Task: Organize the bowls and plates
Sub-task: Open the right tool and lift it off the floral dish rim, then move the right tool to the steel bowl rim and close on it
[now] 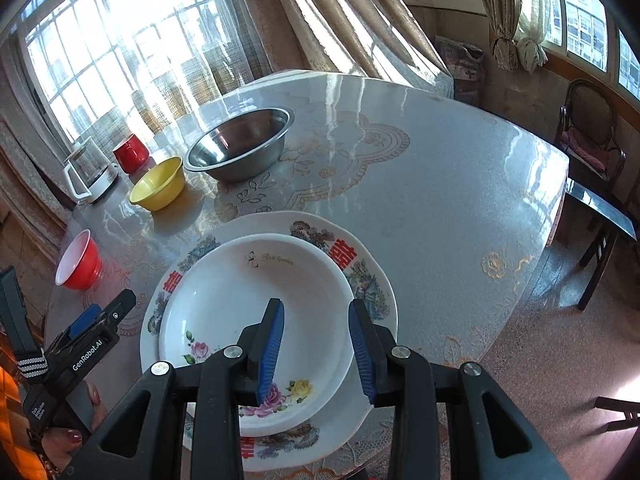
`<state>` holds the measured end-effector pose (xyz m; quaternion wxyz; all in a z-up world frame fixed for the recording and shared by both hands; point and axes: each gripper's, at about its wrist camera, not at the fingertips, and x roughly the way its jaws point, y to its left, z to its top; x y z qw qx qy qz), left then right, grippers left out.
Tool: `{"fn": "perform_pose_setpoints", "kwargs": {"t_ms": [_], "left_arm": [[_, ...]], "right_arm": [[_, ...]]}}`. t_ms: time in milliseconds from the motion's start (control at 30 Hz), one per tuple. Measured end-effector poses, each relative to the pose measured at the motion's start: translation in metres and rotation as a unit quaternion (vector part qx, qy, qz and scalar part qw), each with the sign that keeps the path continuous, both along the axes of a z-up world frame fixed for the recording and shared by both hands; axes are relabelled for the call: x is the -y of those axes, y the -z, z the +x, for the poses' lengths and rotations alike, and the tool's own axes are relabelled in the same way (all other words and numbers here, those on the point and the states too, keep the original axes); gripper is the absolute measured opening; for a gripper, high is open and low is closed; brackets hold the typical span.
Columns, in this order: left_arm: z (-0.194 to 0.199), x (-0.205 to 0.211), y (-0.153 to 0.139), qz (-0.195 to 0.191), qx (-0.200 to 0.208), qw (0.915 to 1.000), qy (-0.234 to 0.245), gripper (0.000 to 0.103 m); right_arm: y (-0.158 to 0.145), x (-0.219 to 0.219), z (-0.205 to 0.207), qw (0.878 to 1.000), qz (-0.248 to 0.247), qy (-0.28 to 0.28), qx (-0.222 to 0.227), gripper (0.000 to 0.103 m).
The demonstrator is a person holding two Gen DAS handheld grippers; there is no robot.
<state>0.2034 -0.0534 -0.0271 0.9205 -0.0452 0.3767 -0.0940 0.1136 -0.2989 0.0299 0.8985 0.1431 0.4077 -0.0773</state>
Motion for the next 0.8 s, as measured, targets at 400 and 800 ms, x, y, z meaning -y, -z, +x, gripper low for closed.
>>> {"fn": "perform_pose_setpoints", "kwargs": {"t_ms": [400,800], "left_arm": [[0.012,0.0,0.006,-0.006,-0.024,0.9997,0.002,0.087],[0.078,0.004,-0.029,0.0,-0.043,0.9991,0.003,0.089]], "right_arm": [[-0.011,0.025,0.082,1.0,0.02,-0.016,-0.002,0.035],[0.002,0.059,0.215,0.993,0.103,-0.033,-0.044,0.039]]}}
